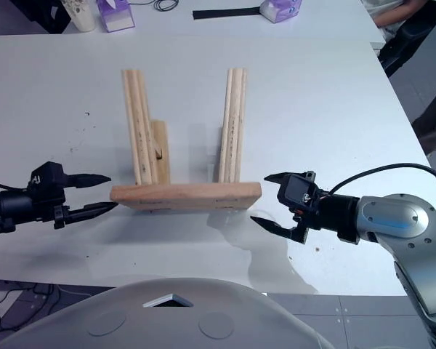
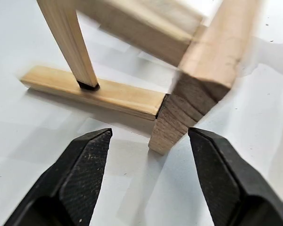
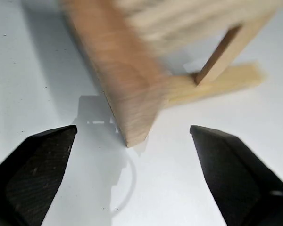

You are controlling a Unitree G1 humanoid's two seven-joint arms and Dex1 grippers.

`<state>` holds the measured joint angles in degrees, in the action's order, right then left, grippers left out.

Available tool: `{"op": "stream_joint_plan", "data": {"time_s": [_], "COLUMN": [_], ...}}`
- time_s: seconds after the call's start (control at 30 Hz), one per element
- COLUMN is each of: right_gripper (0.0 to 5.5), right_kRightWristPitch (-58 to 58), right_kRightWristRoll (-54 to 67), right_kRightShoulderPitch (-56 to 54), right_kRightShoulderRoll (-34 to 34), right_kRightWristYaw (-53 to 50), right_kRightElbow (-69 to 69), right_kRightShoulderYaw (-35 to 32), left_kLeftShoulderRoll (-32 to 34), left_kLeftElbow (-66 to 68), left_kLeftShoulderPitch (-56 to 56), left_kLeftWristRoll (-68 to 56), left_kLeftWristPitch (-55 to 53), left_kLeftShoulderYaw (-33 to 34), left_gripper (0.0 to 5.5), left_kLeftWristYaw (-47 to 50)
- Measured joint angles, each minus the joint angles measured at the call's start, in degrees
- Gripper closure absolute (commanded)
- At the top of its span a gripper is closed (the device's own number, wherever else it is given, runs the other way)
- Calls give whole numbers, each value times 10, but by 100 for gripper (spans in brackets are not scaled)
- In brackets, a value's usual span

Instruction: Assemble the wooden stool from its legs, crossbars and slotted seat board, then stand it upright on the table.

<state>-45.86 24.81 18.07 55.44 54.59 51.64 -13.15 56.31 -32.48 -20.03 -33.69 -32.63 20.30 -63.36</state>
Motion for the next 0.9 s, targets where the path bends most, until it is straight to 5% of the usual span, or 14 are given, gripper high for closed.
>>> {"op": "stream_joint_plan", "data": {"time_s": [0.3,0.53,0.9], "right_gripper": [107,107,109], "right_kRightWristPitch": [53,167,244], "right_kRightWristRoll": [13,-30,-73], "right_kRightShoulderPitch": [-79,-28,-107], "right_kRightShoulderRoll": [28,-4,-87], "right_kRightWristYaw": [34,70,95], "right_kRightElbow": [-142,-229,-396], "right_kRightShoulderYaw": [-21,78,223], "left_kLeftShoulderRoll": [38,-24,-122], "left_kLeftElbow": [111,215,276], "left_kLeftShoulderPitch": [41,-11,95], "left_kLeftWristRoll": [34,171,203], "left_kLeftWristPitch": [47,220,269], "left_kLeftShoulderYaw": [-15,-118,-227], "left_gripper": [248,248,278], "left_kLeftWristYaw": [-56,-31,1]}}
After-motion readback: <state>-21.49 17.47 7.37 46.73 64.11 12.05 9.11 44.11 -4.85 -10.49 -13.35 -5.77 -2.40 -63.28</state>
